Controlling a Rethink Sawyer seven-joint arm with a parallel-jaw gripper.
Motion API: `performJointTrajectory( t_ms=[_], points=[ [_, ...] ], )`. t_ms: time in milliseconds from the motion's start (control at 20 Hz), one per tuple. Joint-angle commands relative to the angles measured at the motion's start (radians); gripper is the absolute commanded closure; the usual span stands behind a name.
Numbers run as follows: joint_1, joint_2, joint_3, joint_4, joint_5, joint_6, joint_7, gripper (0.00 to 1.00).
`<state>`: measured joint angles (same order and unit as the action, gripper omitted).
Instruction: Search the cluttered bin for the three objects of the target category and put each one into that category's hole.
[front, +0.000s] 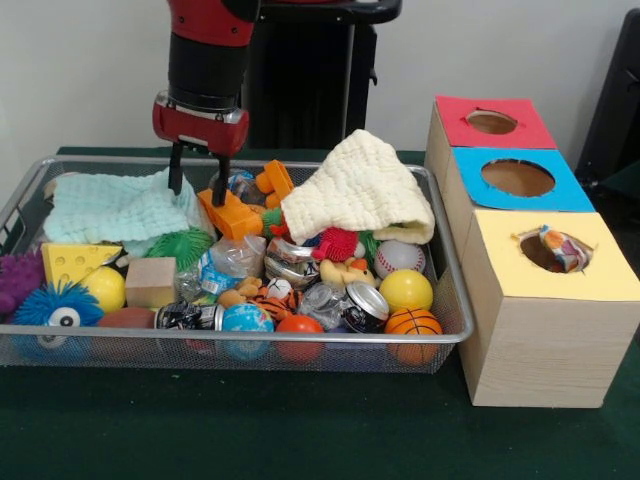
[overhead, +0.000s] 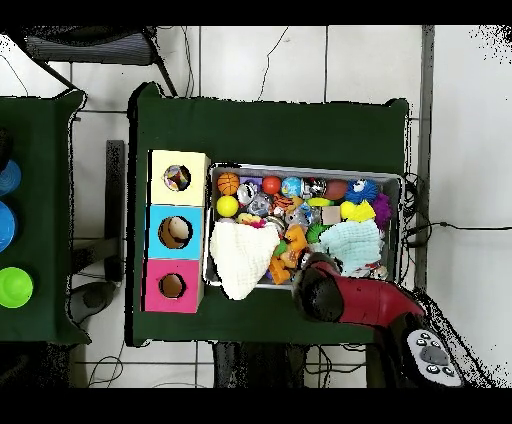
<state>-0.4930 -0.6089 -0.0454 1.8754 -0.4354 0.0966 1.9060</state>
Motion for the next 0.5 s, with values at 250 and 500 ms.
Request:
performJointTrajectory(
  t_ms=[250,500],
  points=[
    [-0.021,0.050,0.018,-0.102,0.003,0.033,0.067,0.00],
    [-0.038,-0.042,0.037,-0.087,0.006,0.145,0.005,0.00]
  ],
)
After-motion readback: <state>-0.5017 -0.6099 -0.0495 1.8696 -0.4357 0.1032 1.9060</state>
